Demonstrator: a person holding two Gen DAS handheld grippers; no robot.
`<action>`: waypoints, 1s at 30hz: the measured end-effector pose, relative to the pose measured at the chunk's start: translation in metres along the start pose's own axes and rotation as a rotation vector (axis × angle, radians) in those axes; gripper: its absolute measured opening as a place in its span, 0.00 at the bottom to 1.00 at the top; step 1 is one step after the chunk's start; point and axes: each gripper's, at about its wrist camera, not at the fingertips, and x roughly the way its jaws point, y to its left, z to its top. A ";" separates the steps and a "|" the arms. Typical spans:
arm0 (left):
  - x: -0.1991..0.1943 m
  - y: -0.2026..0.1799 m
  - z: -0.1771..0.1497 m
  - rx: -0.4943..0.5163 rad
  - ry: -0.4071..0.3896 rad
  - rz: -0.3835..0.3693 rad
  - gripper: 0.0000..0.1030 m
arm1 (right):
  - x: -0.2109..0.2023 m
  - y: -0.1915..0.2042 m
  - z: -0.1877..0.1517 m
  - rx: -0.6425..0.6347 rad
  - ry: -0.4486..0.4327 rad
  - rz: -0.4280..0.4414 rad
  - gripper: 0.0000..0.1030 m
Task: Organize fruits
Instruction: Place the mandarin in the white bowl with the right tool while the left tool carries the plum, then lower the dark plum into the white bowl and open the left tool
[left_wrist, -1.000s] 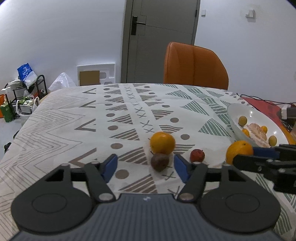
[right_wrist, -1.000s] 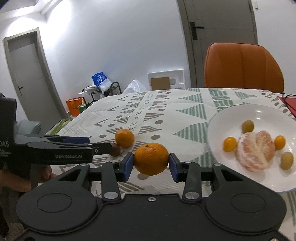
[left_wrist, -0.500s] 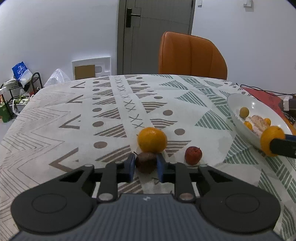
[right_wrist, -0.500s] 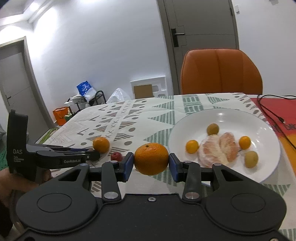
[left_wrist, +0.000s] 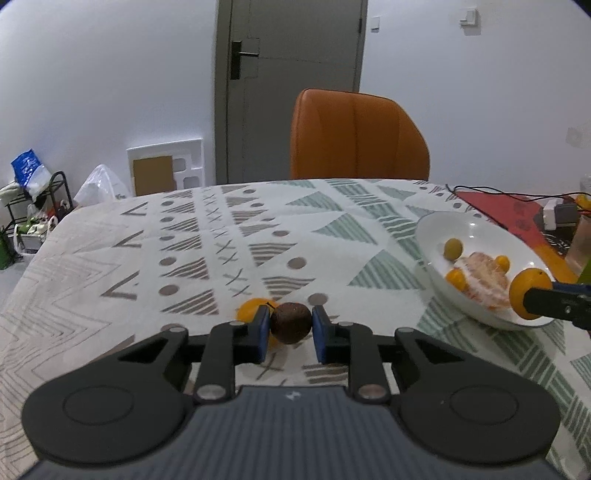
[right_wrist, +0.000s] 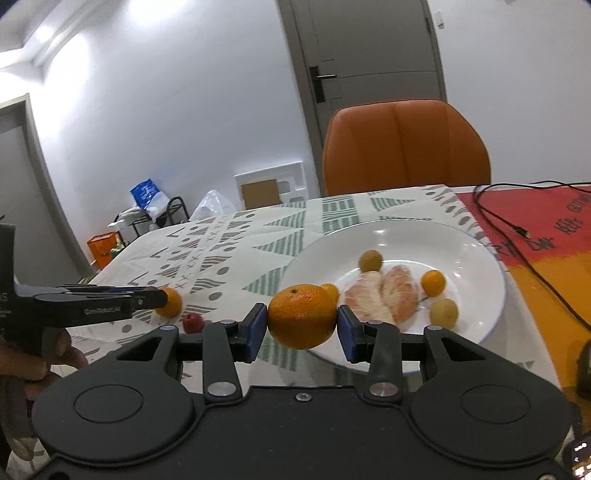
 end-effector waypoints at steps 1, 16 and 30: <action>0.000 -0.003 0.002 0.004 -0.002 -0.005 0.22 | -0.001 -0.003 0.000 0.005 -0.002 -0.005 0.38; 0.001 -0.048 0.019 0.067 -0.029 -0.072 0.22 | -0.014 -0.041 -0.004 0.075 -0.043 -0.083 0.43; 0.007 -0.091 0.027 0.130 -0.037 -0.128 0.22 | -0.025 -0.052 -0.013 0.104 -0.048 -0.071 0.46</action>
